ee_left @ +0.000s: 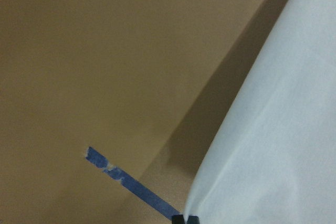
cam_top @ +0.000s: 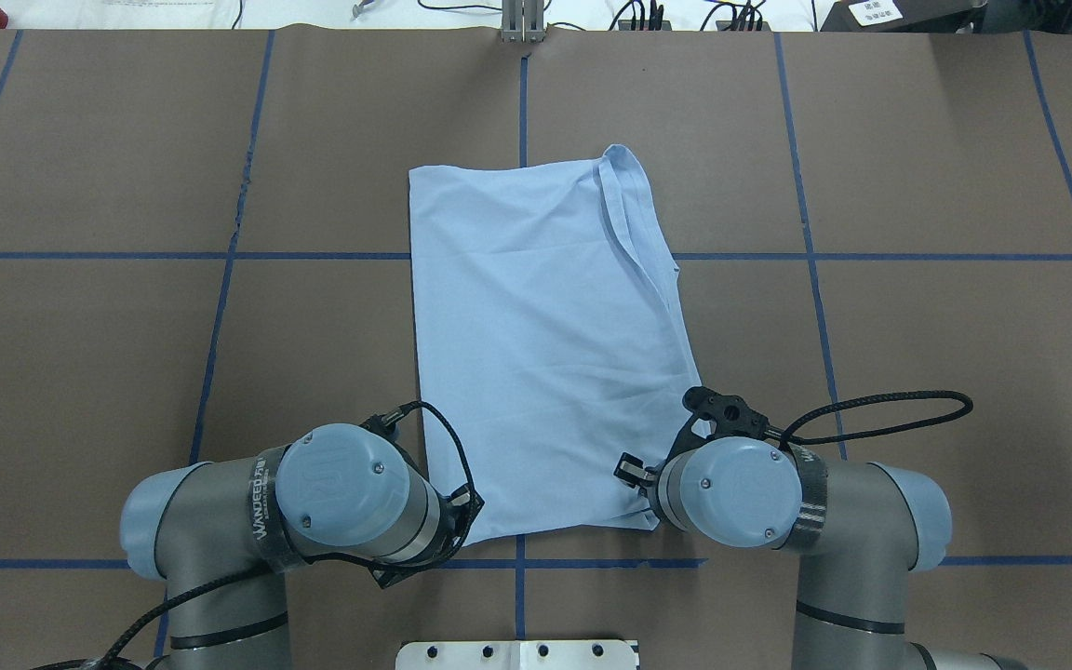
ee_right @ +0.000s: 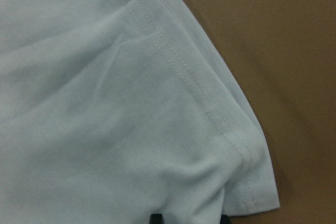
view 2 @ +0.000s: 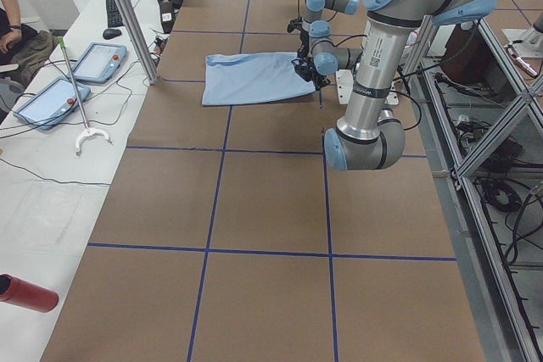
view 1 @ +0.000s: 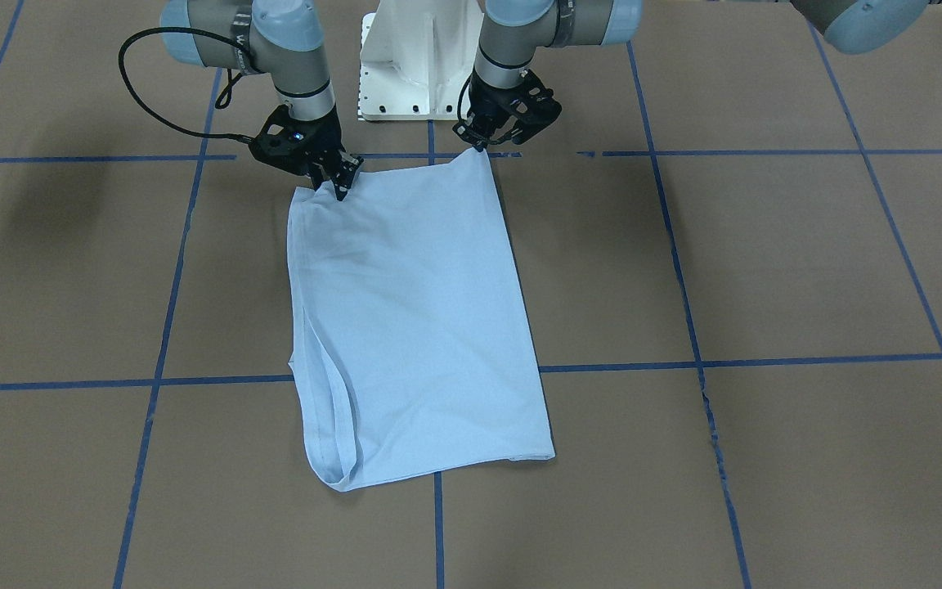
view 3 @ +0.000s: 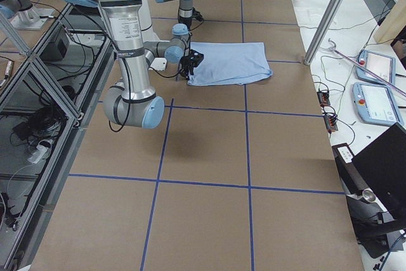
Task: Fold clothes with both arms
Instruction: 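Grasp the shirt's near corners with both grippers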
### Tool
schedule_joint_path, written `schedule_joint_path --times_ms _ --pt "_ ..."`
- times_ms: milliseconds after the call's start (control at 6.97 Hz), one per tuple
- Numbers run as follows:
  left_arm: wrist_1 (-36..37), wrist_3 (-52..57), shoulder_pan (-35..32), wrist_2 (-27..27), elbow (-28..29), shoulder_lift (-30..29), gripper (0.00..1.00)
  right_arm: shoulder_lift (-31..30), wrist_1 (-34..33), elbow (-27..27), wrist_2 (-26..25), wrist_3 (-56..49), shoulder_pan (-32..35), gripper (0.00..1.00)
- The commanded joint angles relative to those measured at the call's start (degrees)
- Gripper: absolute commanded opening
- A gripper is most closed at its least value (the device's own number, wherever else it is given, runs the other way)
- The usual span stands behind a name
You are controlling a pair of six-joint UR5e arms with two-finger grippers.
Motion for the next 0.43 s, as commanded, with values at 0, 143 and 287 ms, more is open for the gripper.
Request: schedule_joint_path --times_ms 0,143,287 --pt "-0.1 0.0 0.0 0.0 0.3 -0.1 0.00 0.7 0.0 -0.3 0.0 0.1 0.1 0.00" --pt "-0.3 0.0 0.0 0.0 0.4 -0.1 0.00 0.8 0.0 -0.2 0.0 0.1 0.1 0.00" --pt "-0.2 0.0 0.0 -0.1 0.3 -0.2 0.00 0.9 0.1 -0.2 -0.1 0.3 0.1 0.00"
